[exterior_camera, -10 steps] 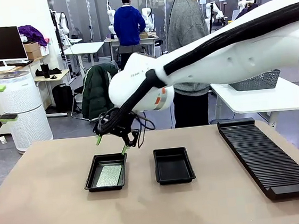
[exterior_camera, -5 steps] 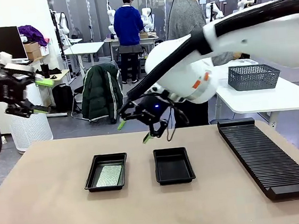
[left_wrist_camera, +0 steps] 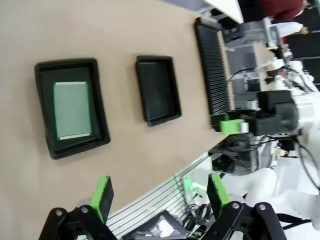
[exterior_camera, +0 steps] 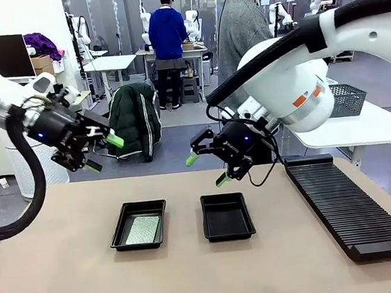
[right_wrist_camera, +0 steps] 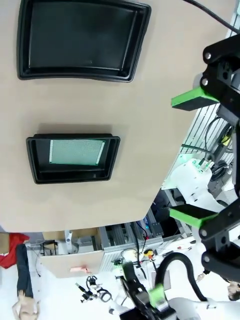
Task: Inspect and transfer BCBs to ESD trays.
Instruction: Pick up the ESD tray and place it on the left side of the table.
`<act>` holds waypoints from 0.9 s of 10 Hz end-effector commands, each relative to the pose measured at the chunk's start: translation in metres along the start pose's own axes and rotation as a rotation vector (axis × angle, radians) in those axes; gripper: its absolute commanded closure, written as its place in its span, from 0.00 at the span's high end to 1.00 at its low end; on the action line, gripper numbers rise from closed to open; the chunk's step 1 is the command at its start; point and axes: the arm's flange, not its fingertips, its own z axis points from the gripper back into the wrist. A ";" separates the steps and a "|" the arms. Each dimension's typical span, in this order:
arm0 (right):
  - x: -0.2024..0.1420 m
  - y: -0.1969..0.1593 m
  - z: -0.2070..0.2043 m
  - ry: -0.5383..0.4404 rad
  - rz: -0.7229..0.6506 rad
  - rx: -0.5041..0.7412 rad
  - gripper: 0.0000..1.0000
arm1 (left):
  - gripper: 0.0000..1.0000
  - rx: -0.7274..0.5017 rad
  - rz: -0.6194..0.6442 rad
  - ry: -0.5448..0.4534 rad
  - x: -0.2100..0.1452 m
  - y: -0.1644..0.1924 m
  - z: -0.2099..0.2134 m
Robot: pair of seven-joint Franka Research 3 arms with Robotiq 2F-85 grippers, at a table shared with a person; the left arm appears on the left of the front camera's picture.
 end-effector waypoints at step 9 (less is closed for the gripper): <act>0.004 -0.020 0.005 0.034 0.061 0.084 1.00 | 1.00 0.495 0.048 0.116 0.048 0.037 -0.080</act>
